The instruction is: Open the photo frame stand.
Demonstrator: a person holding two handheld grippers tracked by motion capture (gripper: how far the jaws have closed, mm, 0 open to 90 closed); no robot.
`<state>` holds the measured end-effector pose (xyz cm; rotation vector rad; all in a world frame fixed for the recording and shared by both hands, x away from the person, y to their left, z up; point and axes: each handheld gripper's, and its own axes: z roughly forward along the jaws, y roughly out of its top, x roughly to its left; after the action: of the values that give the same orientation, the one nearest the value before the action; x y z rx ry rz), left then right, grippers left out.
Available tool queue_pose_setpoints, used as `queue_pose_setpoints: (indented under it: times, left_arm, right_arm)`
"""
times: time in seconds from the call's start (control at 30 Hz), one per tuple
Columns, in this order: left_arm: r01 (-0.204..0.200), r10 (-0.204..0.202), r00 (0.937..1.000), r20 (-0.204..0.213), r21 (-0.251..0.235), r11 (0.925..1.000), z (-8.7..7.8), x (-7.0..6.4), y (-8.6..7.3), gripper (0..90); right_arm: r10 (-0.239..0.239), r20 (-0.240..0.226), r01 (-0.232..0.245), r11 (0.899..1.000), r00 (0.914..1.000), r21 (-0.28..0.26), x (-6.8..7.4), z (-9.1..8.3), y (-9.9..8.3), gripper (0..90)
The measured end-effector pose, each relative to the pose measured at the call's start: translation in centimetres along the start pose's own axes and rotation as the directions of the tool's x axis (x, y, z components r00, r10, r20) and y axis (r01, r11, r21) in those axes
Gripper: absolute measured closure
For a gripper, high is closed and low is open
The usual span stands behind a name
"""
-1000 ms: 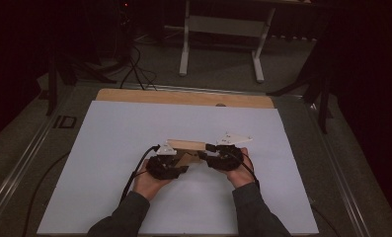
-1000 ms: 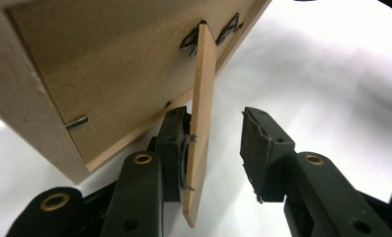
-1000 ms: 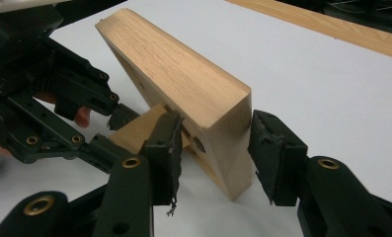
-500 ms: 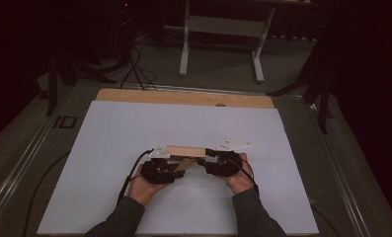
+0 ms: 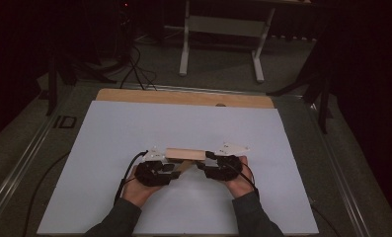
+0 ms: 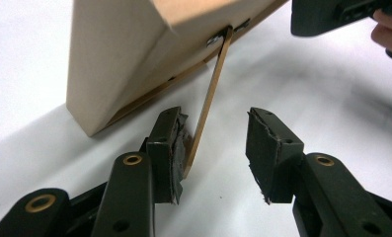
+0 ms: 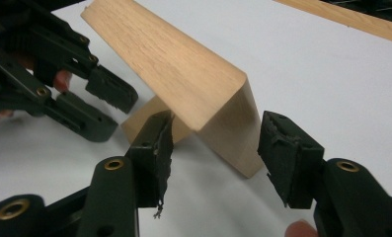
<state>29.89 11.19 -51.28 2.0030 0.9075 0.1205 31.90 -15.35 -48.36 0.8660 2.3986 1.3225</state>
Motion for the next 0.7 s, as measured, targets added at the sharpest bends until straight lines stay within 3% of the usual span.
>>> queue_pose_setpoints:
  times: [0.37,0.7]
  left_arm:
    - [-0.029,0.029,0.9994,-0.019,-0.006,0.9996,-0.79,-0.46,0.07,55.6]
    - [-0.037,0.037,0.9991,-0.018,-0.013,0.9992,-1.05,-0.75,0.12,55.5]
  right_arm:
    - [-0.033,0.019,0.033,0.999,0.9993,0.006,0.60,0.01,-0.11,43.0]
    - [-0.035,0.021,0.035,0.999,0.9992,0.005,0.65,0.02,-0.18,41.8]
